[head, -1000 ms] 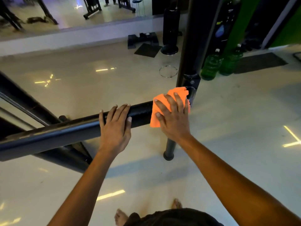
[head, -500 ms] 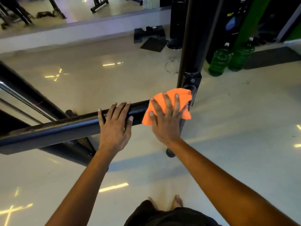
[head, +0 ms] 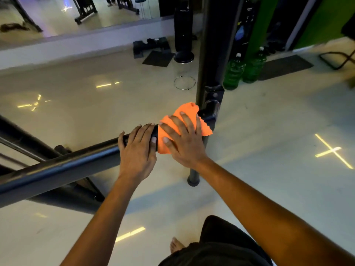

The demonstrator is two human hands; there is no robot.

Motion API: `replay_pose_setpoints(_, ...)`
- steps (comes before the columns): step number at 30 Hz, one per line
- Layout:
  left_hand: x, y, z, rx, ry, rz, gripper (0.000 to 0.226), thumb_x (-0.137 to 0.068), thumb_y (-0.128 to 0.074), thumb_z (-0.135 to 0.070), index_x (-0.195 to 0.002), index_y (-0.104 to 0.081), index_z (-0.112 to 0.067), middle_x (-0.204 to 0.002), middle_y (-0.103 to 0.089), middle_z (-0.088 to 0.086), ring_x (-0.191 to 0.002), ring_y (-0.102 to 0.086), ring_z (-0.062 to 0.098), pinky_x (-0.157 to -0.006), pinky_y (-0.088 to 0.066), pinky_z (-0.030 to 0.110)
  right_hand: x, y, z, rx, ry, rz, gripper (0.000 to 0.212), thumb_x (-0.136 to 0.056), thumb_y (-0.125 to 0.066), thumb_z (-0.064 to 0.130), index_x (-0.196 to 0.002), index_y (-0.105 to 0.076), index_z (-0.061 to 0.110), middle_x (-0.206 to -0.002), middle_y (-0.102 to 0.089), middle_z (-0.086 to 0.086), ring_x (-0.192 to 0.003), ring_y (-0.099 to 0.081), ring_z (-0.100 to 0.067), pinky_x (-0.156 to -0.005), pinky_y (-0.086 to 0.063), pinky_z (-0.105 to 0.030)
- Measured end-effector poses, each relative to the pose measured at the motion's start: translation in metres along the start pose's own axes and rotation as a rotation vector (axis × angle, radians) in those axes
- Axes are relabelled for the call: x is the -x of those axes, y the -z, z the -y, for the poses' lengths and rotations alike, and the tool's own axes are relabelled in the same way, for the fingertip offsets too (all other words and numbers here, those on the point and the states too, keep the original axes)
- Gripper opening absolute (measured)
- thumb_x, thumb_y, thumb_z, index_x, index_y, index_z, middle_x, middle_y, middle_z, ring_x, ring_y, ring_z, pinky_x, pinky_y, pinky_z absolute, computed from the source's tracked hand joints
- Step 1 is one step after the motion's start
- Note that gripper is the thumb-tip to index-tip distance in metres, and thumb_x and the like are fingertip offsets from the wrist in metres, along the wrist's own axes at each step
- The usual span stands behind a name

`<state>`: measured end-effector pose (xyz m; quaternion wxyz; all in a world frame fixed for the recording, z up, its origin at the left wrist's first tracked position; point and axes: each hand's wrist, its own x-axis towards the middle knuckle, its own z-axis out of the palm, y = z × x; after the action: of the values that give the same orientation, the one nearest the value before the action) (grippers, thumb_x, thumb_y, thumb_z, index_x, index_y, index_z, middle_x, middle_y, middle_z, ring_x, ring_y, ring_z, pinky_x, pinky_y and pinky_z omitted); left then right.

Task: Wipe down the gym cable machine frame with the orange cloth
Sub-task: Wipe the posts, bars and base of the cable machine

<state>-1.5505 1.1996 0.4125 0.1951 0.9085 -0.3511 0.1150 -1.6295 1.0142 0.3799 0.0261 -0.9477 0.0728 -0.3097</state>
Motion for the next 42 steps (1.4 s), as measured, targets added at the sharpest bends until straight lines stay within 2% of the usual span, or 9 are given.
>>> replay_pose_setpoints(3,-0.002,0.002,0.002,0.009,-0.017,0.016,0.049,-0.112,-0.035,-0.04,-0.158,-0.049,-0.027,-0.156,-0.057,-0.007,-0.149,-0.045,0.02,-0.126,-0.022,0.059,0.003,0.015,-0.062,0.077,0.121,0.04,0.052,-0.114,-0.045,0.047,-0.165,-0.041,0.038,-0.17,-0.04,0.0,-0.16,-0.031,-0.031,-0.127,-0.023,-0.058)
replay_pose_setpoints(9,-0.007,-0.001,-0.009,0.024,-0.023,0.018,0.048,-0.113,-0.035,-0.042,-0.157,-0.05,-0.028,-0.155,-0.057,-0.008,-0.148,-0.046,0.019,-0.124,-0.023,0.062,-0.001,0.024,-0.066,-0.059,-0.225,-0.016,0.043,-0.115,-0.045,0.039,-0.155,-0.055,0.029,-0.164,-0.044,-0.003,-0.16,-0.027,-0.035,-0.129,-0.021,-0.058)
replay_pose_setpoints(14,-0.018,-0.014,-0.042,0.048,-0.044,0.031,0.044,-0.114,-0.039,-0.039,-0.155,-0.052,-0.028,-0.157,-0.055,-0.009,-0.148,-0.046,0.018,-0.124,-0.023,0.062,0.008,0.038,-0.106,-0.044,0.06,0.092,0.049,-0.116,-0.04,0.041,-0.163,-0.046,0.029,-0.172,-0.037,-0.003,-0.162,-0.027,-0.032,-0.128,-0.027,-0.055)
replay_pose_setpoints(22,-0.035,-0.034,-0.084,0.01,0.049,-0.026,0.047,-0.111,-0.034,-0.043,-0.152,-0.054,-0.03,-0.153,-0.059,-0.011,-0.147,-0.048,0.017,-0.124,-0.019,0.065,0.022,0.023,-0.128,-0.325,-0.072,0.073,0.058,-0.114,-0.052,0.039,-0.168,-0.038,0.023,-0.18,-0.016,-0.006,-0.168,-0.004,-0.032,-0.132,-0.023,-0.058)
replay_pose_setpoints(28,-0.042,-0.052,-0.118,-0.023,0.173,-0.061,0.046,-0.109,-0.038,-0.039,-0.151,-0.055,-0.03,-0.151,-0.06,-0.009,-0.148,-0.046,0.021,-0.125,-0.012,0.071,0.02,0.026,-0.185,-0.446,0.046,-0.027,0.053,-0.106,-0.072,0.023,-0.157,-0.057,0.018,-0.173,-0.039,-0.003,-0.162,-0.033,-0.026,-0.121,-0.047,-0.051)
replay_pose_setpoints(32,-0.045,-0.063,-0.142,-0.034,0.238,-0.094,0.048,-0.11,-0.038,-0.04,-0.153,-0.055,-0.029,-0.155,-0.057,-0.009,-0.153,-0.041,0.022,-0.128,-0.005,0.068,0.016,0.016,-0.173,-0.387,0.098,0.11,0.073,-0.11,-0.059,0.051,-0.172,-0.028,0.027,-0.182,-0.007,-0.004,-0.169,-0.001,-0.031,-0.131,-0.026,-0.06)
replay_pose_setpoints(34,-0.044,-0.069,-0.155,-0.035,0.269,-0.116,0.05,-0.11,-0.038,-0.04,-0.155,-0.054,-0.025,-0.158,-0.055,-0.007,-0.156,-0.038,0.024,-0.129,-0.004,0.067,0.014,0.012,-0.179,-0.409,0.148,0.124,0.077,-0.11,-0.058,0.055,-0.173,-0.023,0.03,-0.183,-0.005,-0.003,-0.169,0.002,-0.032,-0.128,-0.03,-0.065)
replay_pose_setpoints(39,-0.044,-0.076,-0.169,-0.043,0.328,-0.125,0.053,-0.111,-0.038,-0.038,-0.16,-0.049,-0.021,-0.165,-0.049,-0.002,-0.161,-0.028,0.026,-0.13,-0.002,0.065,0.014,0.012,-0.23,-0.549,0.275,0.083,0.057,-0.107,-0.058,0.015,-0.163,-0.05,0.024,-0.175,-0.036,0.0,-0.164,-0.027,-0.026,-0.111,-0.057,-0.054)
replay_pose_setpoints(42,-0.043,-0.076,-0.174,-0.036,0.368,-0.099,0.054,-0.109,-0.036,-0.037,-0.16,-0.048,-0.022,-0.166,-0.047,-0.003,-0.162,-0.026,0.026,-0.131,-0.001,0.065,0.013,0.025,-0.24,-0.67,0.195,0.046,0.048,-0.104,-0.054,0.019,-0.151,-0.065,0.02,-0.164,-0.053,-0.002,-0.151,-0.051,-0.025,-0.101,-0.062,-0.053)
